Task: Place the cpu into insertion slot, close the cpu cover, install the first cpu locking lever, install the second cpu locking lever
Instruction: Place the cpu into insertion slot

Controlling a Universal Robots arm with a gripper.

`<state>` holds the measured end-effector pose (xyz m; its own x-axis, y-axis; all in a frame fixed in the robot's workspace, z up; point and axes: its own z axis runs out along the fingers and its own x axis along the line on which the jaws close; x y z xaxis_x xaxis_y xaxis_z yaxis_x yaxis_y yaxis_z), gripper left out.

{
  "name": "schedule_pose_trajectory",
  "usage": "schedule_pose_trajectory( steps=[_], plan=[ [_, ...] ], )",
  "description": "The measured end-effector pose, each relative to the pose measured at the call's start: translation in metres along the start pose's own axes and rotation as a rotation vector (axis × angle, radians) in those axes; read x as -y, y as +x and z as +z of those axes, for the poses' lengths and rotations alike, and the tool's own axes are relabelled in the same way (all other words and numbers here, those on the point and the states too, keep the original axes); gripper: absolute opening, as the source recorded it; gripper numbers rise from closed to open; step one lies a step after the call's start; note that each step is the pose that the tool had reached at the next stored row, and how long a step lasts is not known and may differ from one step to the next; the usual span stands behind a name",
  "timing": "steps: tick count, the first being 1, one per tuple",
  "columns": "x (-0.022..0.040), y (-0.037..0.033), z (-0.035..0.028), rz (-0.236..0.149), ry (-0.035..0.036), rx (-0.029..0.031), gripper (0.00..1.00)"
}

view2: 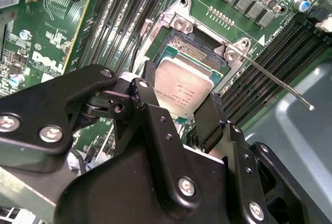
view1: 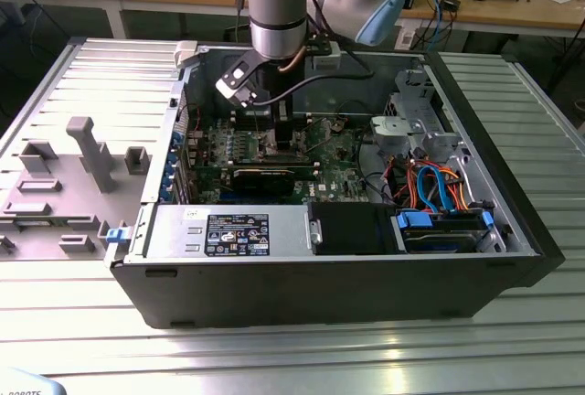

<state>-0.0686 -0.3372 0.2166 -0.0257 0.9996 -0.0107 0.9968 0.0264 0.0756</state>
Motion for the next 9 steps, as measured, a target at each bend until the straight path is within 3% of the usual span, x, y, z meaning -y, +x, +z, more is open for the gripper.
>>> schedule_pose_trajectory(
  steps=[1, 4, 9],
  plan=[
    [0.0001, 0.0, 0.0011, 0.001, 0.0001, 0.001, 0.54],
    [0.0004, 0.0, 0.0046, 0.003, 0.0004, 0.012, 0.54],
    [0.0017, 0.0005, 0.0088, 0.018, 0.0006, 0.0138, 0.54]
  ],
)
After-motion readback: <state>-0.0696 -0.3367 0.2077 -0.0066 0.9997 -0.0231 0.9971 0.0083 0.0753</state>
